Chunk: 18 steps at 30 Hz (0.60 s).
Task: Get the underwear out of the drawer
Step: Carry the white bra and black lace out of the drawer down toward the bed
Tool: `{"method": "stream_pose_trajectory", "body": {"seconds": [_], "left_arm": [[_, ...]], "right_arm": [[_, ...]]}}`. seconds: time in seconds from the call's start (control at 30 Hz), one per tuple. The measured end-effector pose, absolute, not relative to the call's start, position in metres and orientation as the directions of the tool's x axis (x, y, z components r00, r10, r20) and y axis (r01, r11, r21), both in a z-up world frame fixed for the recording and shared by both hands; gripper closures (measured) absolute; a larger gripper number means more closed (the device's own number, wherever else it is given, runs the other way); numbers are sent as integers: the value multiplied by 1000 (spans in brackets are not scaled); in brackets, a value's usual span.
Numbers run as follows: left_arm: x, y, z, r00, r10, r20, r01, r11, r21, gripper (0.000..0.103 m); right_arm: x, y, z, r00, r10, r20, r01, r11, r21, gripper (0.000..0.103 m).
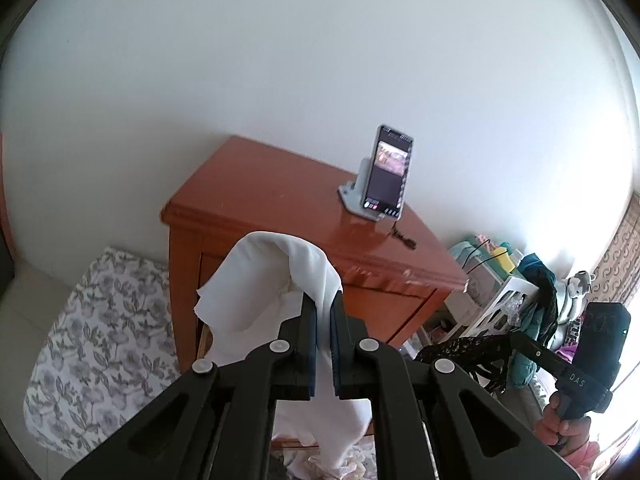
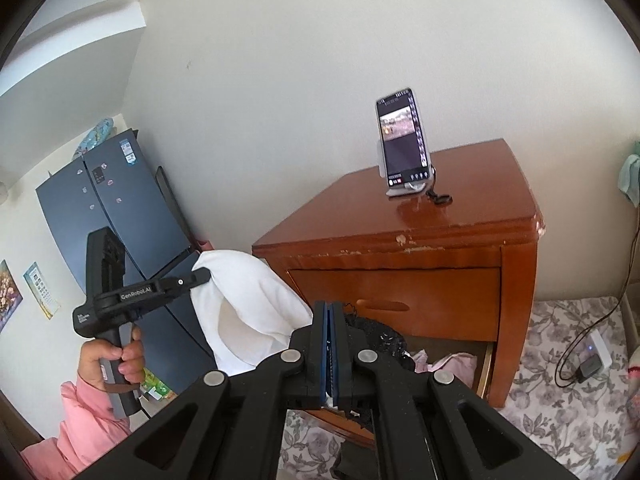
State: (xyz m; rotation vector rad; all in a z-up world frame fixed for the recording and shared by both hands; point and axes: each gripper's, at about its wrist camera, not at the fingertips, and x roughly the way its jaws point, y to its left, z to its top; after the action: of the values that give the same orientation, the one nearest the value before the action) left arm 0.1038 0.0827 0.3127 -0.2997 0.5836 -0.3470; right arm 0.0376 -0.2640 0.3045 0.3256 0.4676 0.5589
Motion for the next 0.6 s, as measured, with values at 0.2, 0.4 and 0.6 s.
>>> {"method": "stream_pose_trajectory", "body": {"seconds": [0.2, 0.4, 0.6], "left_arm": [[80, 79, 338, 800, -417, -430, 276, 894, -353, 97], [51, 71, 349, 806, -442, -394, 319, 885, -340, 98], [21, 59, 344, 786, -485, -382, 372, 866, -333, 98]], "right_arm": [[19, -266, 322, 763, 572, -301, -446, 803, 394, 102], [-6, -266, 332, 773, 571, -275, -463, 805, 370, 102], [-33, -263, 329, 775, 571, -270, -471, 807, 355, 102]]}}
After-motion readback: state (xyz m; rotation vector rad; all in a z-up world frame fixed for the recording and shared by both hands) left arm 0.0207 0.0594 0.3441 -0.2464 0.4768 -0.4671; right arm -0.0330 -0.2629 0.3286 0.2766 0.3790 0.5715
